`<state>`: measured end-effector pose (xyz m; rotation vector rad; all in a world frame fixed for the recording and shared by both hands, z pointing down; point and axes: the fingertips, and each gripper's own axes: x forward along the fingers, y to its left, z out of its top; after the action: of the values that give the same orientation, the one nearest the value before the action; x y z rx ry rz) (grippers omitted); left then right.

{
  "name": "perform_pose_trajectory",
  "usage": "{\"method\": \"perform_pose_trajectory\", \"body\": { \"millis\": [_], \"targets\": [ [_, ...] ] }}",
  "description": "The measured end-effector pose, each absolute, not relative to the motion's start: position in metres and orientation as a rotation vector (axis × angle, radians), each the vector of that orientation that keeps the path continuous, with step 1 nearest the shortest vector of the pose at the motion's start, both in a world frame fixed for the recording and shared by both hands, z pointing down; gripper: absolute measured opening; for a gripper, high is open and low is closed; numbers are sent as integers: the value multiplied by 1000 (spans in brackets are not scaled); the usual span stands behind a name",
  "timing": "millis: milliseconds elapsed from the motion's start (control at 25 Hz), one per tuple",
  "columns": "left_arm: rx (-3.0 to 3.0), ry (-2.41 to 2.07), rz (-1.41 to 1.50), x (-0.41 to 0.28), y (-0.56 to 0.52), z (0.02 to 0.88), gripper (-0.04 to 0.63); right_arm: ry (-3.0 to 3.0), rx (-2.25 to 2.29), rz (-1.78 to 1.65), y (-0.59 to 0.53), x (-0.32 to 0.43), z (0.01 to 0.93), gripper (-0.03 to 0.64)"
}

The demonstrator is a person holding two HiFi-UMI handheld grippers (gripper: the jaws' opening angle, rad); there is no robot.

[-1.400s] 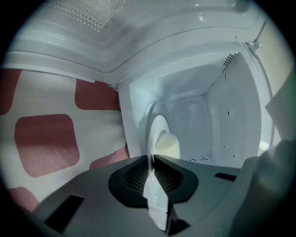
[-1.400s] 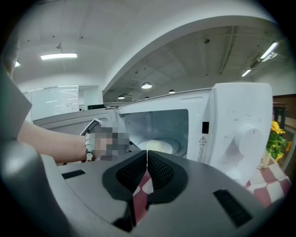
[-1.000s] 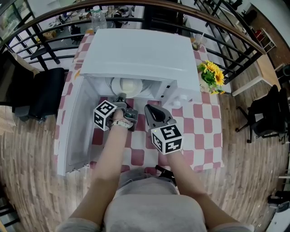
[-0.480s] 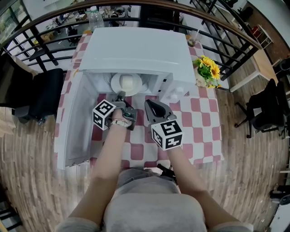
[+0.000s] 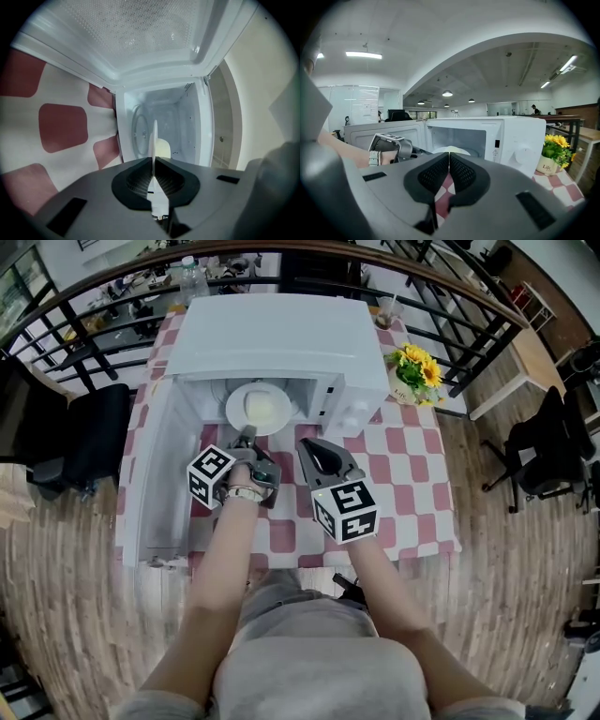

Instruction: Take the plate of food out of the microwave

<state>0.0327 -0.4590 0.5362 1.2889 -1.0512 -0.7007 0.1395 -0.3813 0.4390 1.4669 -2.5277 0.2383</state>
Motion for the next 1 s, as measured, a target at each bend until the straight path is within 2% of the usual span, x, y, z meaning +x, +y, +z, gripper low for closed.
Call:
{"method": "perform_pose_trajectory", "body": {
  "millis": [1000],
  "targets": [
    [1408,-982,-784,30,-382,471,17,-2568,1547,187,-326,134,413,26]
  ]
}}
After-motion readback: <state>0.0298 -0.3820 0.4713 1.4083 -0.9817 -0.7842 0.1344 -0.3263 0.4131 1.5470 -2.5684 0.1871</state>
